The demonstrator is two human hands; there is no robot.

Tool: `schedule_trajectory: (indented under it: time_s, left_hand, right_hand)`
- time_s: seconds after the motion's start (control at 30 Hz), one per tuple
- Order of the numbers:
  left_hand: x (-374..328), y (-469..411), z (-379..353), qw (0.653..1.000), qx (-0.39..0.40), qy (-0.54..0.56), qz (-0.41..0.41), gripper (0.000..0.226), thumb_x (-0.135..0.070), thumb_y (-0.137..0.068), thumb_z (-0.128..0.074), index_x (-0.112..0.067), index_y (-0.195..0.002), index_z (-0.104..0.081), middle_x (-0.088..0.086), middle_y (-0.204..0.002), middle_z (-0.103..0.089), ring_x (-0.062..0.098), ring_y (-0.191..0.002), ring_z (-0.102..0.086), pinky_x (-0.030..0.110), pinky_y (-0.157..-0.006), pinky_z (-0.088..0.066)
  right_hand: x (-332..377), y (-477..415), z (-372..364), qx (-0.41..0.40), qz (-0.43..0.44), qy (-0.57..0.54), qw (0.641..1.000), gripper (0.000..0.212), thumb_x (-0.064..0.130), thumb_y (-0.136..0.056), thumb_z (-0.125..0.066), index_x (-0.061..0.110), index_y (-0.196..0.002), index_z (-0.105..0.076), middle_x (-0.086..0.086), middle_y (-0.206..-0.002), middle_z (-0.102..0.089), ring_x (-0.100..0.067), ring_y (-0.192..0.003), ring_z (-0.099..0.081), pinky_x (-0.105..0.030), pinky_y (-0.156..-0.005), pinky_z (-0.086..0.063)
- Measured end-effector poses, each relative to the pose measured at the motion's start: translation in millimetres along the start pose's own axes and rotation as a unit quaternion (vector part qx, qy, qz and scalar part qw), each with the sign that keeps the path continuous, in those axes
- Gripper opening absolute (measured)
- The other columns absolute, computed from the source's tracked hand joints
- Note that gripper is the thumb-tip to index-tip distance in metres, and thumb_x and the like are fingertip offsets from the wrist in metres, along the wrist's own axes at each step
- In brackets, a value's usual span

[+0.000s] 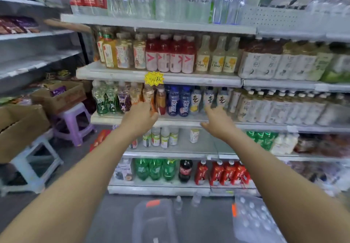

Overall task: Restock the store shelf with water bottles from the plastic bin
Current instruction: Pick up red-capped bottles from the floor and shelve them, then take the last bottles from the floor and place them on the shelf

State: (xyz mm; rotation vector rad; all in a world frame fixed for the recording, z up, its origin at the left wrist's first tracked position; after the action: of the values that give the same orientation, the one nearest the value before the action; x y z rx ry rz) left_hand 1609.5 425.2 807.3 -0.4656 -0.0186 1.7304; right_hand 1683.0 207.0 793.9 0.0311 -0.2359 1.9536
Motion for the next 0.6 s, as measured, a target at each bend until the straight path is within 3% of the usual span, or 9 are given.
schedule_trajectory:
  time_s: [0.1,0.23,0.33,0.6]
  left_hand:
    - [-12,3,-41,1.000,0.027,0.011,0.005,0.034,-0.035,-0.092,-0.045,-0.007,-0.109,-0.053,0.010,-0.113,-0.053,0.030,-0.103,-0.051,0.045,-0.086,-0.046]
    - [-18,-5,-103,0.998,0.055,0.012,0.021,0.034,-0.033,-0.093,-0.044,-0.004,-0.106,-0.057,0.015,-0.111,-0.057,0.033,-0.104,-0.052,0.044,-0.086,-0.047]
    - [-17,-16,-160,0.995,0.093,0.015,0.035,0.036,-0.035,-0.093,-0.044,-0.006,-0.114,-0.054,0.014,-0.119,-0.055,0.031,-0.111,-0.050,0.043,-0.090,-0.044]
    - [7,-48,-320,0.974,0.193,0.065,0.103,0.039,-0.031,-0.094,-0.046,-0.005,-0.123,-0.051,0.016,-0.126,-0.052,0.032,-0.117,-0.047,0.038,-0.094,-0.041]
  right_hand:
    - [-32,1,-34,0.019,-0.005,-0.003,1.000,0.052,0.035,-0.092,-0.052,0.007,-0.135,-0.042,-0.017,-0.131,-0.047,-0.032,-0.121,-0.043,-0.039,-0.094,-0.041]
    - [-71,-9,-85,0.068,-0.021,-0.028,0.997,0.050,0.032,-0.091,-0.053,0.006,-0.132,-0.045,-0.017,-0.133,-0.048,-0.033,-0.122,-0.044,-0.040,-0.097,-0.041]
    - [-99,-22,-130,0.107,-0.034,-0.036,0.993,0.049,0.031,-0.092,-0.052,0.005,-0.133,-0.045,-0.018,-0.133,-0.048,-0.033,-0.123,-0.043,-0.037,-0.099,-0.038]
    - [-165,-72,-262,0.201,-0.072,-0.063,0.975,0.041,0.026,-0.088,-0.053,0.006,-0.123,-0.051,-0.017,-0.125,-0.053,-0.033,-0.117,-0.048,-0.038,-0.093,-0.045]
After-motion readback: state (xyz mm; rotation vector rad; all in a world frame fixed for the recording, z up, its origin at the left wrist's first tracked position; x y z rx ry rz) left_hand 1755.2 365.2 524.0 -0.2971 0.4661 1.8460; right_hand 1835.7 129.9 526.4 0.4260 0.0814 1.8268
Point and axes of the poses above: each hand's wrist, its own y-axis away from the middle knuckle, its own z-axis out of the back of the hand, x = y × z, the point moved 9 cm from there along -y, towards the middle knuckle
